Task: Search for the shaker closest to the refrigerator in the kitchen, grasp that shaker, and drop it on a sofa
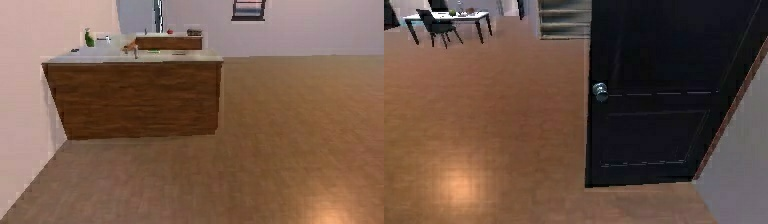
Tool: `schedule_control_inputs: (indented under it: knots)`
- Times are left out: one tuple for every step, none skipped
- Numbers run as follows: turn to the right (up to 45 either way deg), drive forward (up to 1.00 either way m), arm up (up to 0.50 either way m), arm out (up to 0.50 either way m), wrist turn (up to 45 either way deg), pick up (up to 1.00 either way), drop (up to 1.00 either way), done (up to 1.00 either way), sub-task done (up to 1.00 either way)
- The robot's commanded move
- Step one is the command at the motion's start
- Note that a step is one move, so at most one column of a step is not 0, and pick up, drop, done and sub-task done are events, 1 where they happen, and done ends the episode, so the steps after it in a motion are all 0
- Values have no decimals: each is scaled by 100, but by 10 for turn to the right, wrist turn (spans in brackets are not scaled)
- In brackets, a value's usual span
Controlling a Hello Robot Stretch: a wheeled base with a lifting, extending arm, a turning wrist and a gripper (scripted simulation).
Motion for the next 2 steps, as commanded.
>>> schedule_control_inputs:
  knots:
    - [-150,0,0,0,0,0,0,0,0]
    - [0,100,0,0,0,0,0,0,0]
